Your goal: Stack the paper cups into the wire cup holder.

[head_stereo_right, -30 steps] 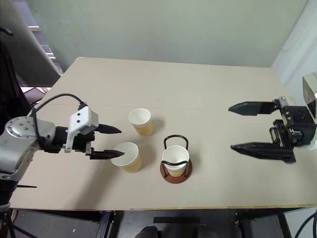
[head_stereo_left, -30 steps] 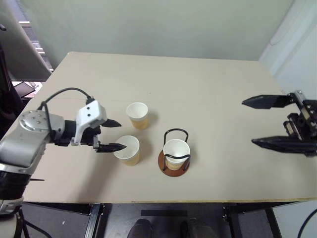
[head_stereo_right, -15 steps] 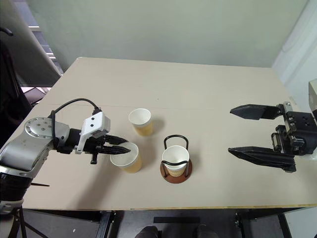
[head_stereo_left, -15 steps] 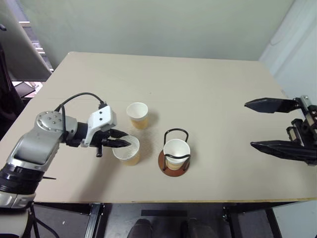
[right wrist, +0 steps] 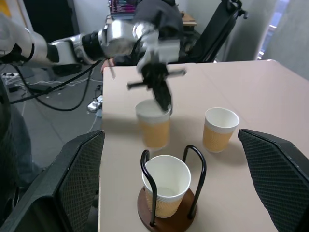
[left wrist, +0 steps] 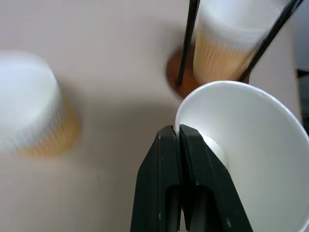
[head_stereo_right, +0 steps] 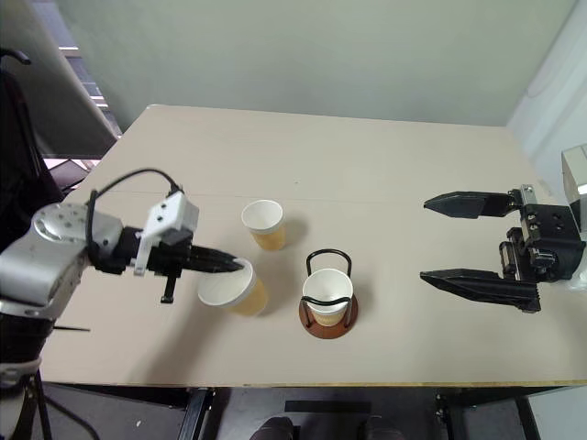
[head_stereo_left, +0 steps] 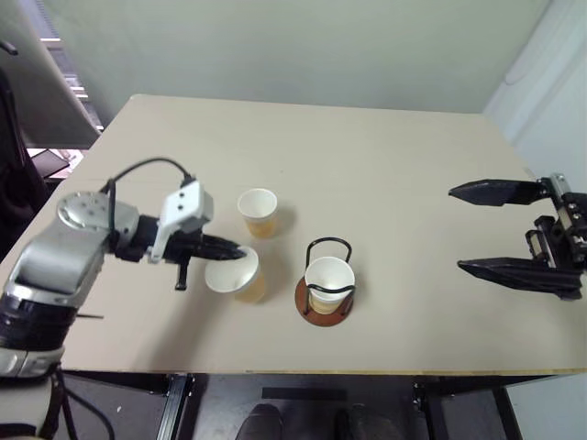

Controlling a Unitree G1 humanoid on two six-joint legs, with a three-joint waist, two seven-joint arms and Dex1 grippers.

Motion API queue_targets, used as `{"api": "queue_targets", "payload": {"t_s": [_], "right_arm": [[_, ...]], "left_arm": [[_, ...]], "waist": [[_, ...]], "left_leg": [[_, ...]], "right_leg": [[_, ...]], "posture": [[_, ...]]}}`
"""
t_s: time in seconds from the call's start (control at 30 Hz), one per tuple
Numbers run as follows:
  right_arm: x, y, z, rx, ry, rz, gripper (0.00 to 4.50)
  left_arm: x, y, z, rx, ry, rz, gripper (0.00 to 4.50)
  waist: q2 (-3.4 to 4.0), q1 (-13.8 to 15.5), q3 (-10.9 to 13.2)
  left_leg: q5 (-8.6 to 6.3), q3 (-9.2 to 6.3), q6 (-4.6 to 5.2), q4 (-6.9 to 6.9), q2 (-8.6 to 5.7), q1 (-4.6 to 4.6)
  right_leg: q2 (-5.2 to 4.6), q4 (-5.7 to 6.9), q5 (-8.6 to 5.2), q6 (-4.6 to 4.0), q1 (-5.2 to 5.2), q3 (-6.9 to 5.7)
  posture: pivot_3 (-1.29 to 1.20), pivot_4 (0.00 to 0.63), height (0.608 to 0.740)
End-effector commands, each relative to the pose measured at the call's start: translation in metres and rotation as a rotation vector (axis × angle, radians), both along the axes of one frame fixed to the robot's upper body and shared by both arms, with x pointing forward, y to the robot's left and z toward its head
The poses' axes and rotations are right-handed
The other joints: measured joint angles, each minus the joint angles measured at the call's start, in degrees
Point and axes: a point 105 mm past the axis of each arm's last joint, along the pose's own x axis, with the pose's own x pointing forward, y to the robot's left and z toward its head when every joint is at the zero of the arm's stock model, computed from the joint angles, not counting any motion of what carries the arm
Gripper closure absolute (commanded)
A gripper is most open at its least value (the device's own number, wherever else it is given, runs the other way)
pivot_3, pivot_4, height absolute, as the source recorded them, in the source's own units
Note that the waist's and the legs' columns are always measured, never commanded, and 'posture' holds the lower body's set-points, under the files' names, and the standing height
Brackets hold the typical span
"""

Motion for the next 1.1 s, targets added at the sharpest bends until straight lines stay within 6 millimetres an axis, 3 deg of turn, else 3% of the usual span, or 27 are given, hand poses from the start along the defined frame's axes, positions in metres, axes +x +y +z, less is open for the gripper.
{"api": "queue_targets", "payload": {"t_s": [0.03,0.2,0.37,0.47,0.7,1.1], "right_arm": [[-0.002,0.000,0.007,-0.025,-0.054,0.001,0.00],[0.000,0.001,0.006,-0.034,-0.063,-0.001,0.00],[0.000,0.003,0.005,-0.041,-0.069,-0.006,0.00],[-0.001,0.004,0.005,-0.047,-0.074,-0.025,0.00],[-0.003,0.004,0.003,-0.056,-0.073,-0.046,0.00],[-0.006,0.005,0.002,-0.057,-0.075,-0.062,0.00]], "left_arm": [[-0.001,-0.019,0.048,-0.046,-0.135,-0.145,4.48],[0.010,-0.063,0.081,-0.059,-0.224,-0.332,4.48],[0.005,-0.100,0.076,-0.037,-0.200,-0.503,4.48],[-0.011,-0.127,0.063,-0.010,-0.160,-0.644,4.48],[-0.018,-0.130,0.049,0.050,-0.118,-0.710,4.48],[-0.012,-0.136,0.028,0.137,-0.107,-0.712,4.48]], "waist": [[0.01,0.01,-0.01],[0.03,-0.01,-0.01],[0.03,0.01,-0.01],[0.03,0.16,-0.01],[0.04,0.32,0.00],[0.04,0.40,0.00]], "left_leg": [[-0.04,-0.01,0.07,0.09,-0.03,-0.03],[-0.16,0.06,0.28,0.19,-0.05,-0.02],[-0.24,0.18,0.44,0.35,-0.10,-0.31],[-0.26,0.21,0.48,0.51,-0.09,-0.61],[-0.33,0.33,0.66,0.82,-0.07,-0.72],[-0.48,0.70,0.97,1.21,-0.17,-0.66]], "right_leg": [[-0.03,0.00,0.02,0.03,0.02,0.00],[-0.14,-0.31,0.14,0.26,0.27,-0.02],[-0.21,-0.48,0.32,0.58,0.26,0.02],[-0.22,-0.60,0.46,0.83,0.14,0.05],[-0.36,-0.63,0.53,1.18,0.02,0.37],[-0.35,-0.69,0.51,1.59,0.11,0.94]], "posture": [[0.00,0.150,0.740],[0.00,0.150,0.740],[0.00,0.150,0.740],[0.00,0.150,0.740],[0.00,0.150,0.740],[0.00,0.150,0.740]]}}
